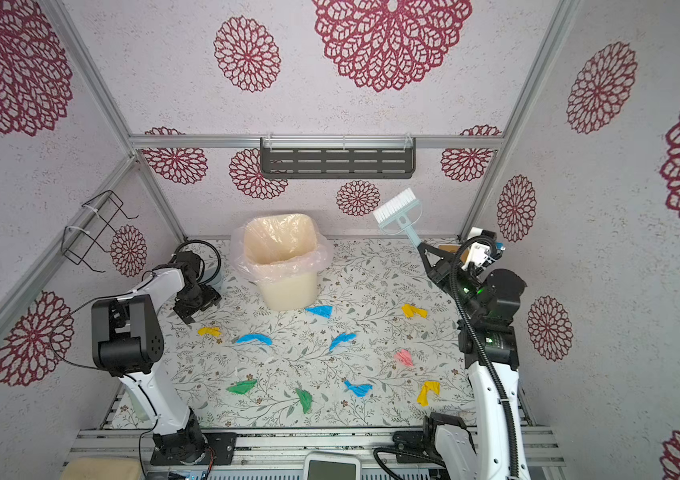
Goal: Sweep away the paper scraps from the table
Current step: 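Close the left gripper on the teal dustpan handle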
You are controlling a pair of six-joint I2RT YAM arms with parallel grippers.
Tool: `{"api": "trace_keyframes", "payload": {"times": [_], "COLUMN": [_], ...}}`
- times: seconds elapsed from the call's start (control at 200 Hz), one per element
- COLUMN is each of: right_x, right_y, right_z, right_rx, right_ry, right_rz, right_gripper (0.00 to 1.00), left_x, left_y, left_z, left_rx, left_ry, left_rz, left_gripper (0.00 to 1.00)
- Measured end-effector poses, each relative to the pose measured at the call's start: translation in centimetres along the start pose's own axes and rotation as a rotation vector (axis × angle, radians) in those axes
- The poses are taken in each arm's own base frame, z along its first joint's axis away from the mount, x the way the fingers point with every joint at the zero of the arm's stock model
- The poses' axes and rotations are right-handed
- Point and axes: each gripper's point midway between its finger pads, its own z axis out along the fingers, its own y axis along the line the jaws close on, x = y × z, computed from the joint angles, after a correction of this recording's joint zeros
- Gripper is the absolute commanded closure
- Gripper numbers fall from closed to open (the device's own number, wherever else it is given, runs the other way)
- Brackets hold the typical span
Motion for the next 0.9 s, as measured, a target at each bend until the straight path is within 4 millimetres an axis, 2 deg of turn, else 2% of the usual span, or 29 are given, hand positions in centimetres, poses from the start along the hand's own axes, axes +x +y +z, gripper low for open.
{"api": "trace_keyframes", "payload": {"times": [0.405,0.515,0.666,0.901], "right_x": [0.1,0.0,-0.1,-0.2], "right_y": [-0.1,0.1,0.3,0.3], "right_z": [0.0,-0.2,-0.4,-0.6], "right_rx": [-0.003,-0.005,-0.007,-0.006], "right_ry": [0.002,-0.002,-0.01,-0.015], "right_rz": [-0.001,-0.004,-0.011,-0.014], "right_gripper": [1.0,1.0,1.0,1.0], "left_x": [-2.1,-3.0,-2.7,-3.1], "left_y": [-1.3,-2.3,-2.4,-3.1], "left_z": [-0.1,1.0,2.8,3.4], "left_rx": [0.023,0.038,0.032,0.057], "left_ry": [-0.085,-0.098,-0.084,-0.125], "left_rz": [0.087,0.084,0.076,0.071], "left_gripper": [0.3,0.34,0.38,0.46]}}
